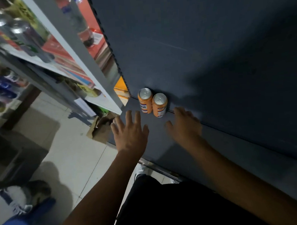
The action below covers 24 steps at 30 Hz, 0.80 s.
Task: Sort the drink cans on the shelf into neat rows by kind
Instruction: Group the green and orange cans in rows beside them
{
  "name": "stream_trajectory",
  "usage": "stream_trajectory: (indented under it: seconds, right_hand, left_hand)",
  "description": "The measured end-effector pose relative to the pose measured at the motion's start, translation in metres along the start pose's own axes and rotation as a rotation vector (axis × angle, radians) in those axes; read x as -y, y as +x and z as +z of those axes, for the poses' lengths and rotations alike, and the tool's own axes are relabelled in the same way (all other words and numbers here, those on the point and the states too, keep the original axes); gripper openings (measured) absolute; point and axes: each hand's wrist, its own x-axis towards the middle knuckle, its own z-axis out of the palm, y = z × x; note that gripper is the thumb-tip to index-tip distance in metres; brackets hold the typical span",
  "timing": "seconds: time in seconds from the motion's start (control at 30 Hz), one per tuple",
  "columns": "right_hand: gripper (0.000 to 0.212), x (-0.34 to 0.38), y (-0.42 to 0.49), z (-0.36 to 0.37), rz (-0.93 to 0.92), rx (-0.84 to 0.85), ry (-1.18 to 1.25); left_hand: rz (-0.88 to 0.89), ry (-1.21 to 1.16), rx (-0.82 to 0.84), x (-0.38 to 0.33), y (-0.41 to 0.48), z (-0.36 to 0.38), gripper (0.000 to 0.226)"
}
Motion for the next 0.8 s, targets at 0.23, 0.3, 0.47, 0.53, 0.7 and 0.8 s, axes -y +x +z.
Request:
stream_trajectory:
  seconds: [0.23,0.3,0.47,0.53,0.7,0.8]
  right_hand:
    - [0.064,0.033,0.045,0.020,0.238,-0.005,0.276]
    - [0.065,0.040,0.058,0.030,0.301,-0.023,0.390]
    - [0.061,0.051,0.091,0.061,0.414,-0.093,0.695]
    - [0.062,0.050,0.102,0.077,0.465,-0.105,0.756]
    - [0.072,0.048,0.119,0.101,0.564,-0.148,0.930]
    - [0.086,0.040,0.126,0.122,0.531,-0.184,1.039]
  left_hand:
    - [0.159,-0.047,0.061,0.027,0.085,0.001,0.070]
    - [0.185,-0.088,0.087,0.032,0.106,0.005,0.074]
    - [0.102,-0.375,0.223,0.025,0.149,0.033,0.082]
    - [0.046,-0.486,0.280,0.018,0.159,0.043,0.075]
    - [0.023,-0.771,0.319,0.014,0.177,0.057,0.080]
    - [0.115,-1.081,0.306,0.014,0.185,0.064,0.068]
